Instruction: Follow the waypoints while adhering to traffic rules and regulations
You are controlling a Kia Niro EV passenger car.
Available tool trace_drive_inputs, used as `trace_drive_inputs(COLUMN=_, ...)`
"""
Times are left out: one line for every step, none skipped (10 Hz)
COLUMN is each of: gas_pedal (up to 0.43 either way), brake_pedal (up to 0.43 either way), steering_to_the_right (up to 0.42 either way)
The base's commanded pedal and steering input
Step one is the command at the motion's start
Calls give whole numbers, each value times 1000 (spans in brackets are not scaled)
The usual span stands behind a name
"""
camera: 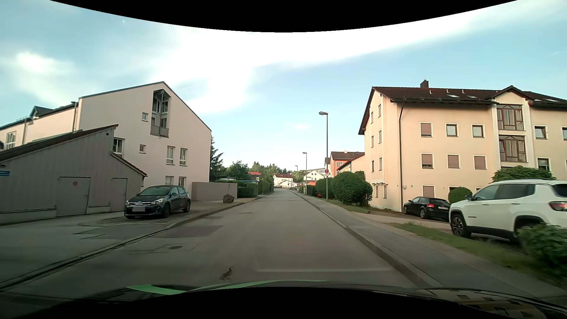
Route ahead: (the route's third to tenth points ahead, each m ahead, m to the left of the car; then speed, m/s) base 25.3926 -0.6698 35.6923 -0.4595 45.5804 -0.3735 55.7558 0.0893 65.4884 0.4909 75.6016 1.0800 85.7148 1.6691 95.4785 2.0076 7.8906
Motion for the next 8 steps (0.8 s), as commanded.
trace_drive_inputs(gas_pedal=87, brake_pedal=0, steering_to_the_right=-3)
trace_drive_inputs(gas_pedal=87, brake_pedal=0, steering_to_the_right=-3)
trace_drive_inputs(gas_pedal=87, brake_pedal=0, steering_to_the_right=-3)
trace_drive_inputs(gas_pedal=87, brake_pedal=0, steering_to_the_right=-3)
trace_drive_inputs(gas_pedal=87, brake_pedal=0, steering_to_the_right=-3)
trace_drive_inputs(gas_pedal=87, brake_pedal=0, steering_to_the_right=-3)
trace_drive_inputs(gas_pedal=87, brake_pedal=0, steering_to_the_right=-3)
trace_drive_inputs(gas_pedal=87, brake_pedal=0, steering_to_the_right=-3)
